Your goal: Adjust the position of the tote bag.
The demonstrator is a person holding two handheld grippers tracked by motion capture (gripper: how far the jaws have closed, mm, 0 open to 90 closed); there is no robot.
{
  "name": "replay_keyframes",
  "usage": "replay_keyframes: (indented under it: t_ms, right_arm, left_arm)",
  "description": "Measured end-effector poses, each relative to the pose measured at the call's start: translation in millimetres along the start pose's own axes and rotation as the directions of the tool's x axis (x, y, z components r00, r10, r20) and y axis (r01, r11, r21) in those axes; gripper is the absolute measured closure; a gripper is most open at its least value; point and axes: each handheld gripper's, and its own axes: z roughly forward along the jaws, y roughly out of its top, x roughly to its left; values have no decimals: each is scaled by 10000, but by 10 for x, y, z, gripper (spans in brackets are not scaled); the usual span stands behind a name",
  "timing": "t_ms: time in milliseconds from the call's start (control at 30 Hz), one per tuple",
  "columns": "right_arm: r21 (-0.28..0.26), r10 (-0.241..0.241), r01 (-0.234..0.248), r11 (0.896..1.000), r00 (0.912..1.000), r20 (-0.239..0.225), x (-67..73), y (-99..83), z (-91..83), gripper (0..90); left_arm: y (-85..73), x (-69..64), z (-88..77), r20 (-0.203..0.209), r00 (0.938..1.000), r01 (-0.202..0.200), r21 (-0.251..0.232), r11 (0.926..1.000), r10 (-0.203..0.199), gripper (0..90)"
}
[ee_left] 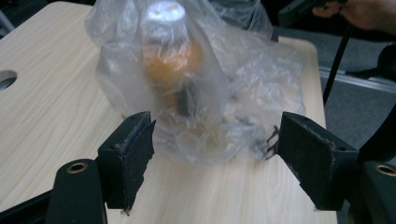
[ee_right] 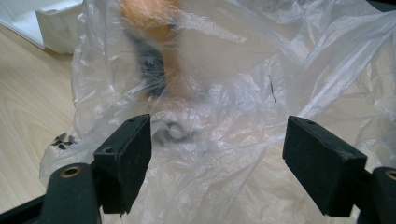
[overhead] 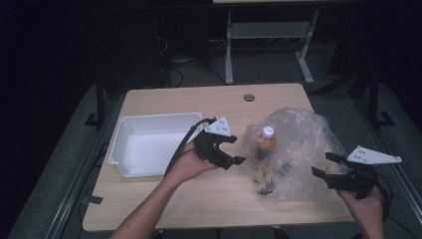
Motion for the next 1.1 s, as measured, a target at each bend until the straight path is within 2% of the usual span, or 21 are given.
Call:
replay_keyframes:
  t_ms: [167, 300, 433, 600, 800, 1000, 1067, 1100]
  right_arm:
    - [-46, 41, -41, 10000, 10000, -17, -9, -3, -1, 233]
    - [34, 18, -18, 10000, 10000, -4, -16, -8, 1, 233]
    - [-6, 62, -62, 10000, 10000, 53, -32, -3, -5, 233]
    - [83, 40, -40, 10000, 10000, 48, -27, -12, 9, 233]
    - [29, 31, -31, 10000, 10000, 89, -24, -4, -8, 233]
    - [58, 23, -23, 10000, 10000, 89, -28, -8, -5, 234]
    - [42, 13, -14, 10000, 10000, 97, -28, -4, -9, 234]
    - [18, 6, -7, 10000, 9999, 102, -26, 0, -9, 233]
  left_arm:
    - [84, 24, 100, 108, 9999, -90, -21, 10000, 90, 263]
    - [154, 22, 190, 34, 9996, -273, 177, 9995, 273, 263]
    - [239, 41, 224, 26, 9992, -391, -24, 9992, 391, 298]
    - [317, 104, 304, 4, 9994, -340, 5, 9994, 340, 293]
    - [319, 173, 439, -125, 9997, -216, 162, 9996, 218, 308]
    - [303, 223, 539, -267, 9993, -231, 466, 9986, 244, 373]
    - [312, 224, 559, -242, 9994, -246, 416, 9988, 257, 396]
    - [318, 219, 568, -298, 9990, -320, 410, 9986, 333, 441]
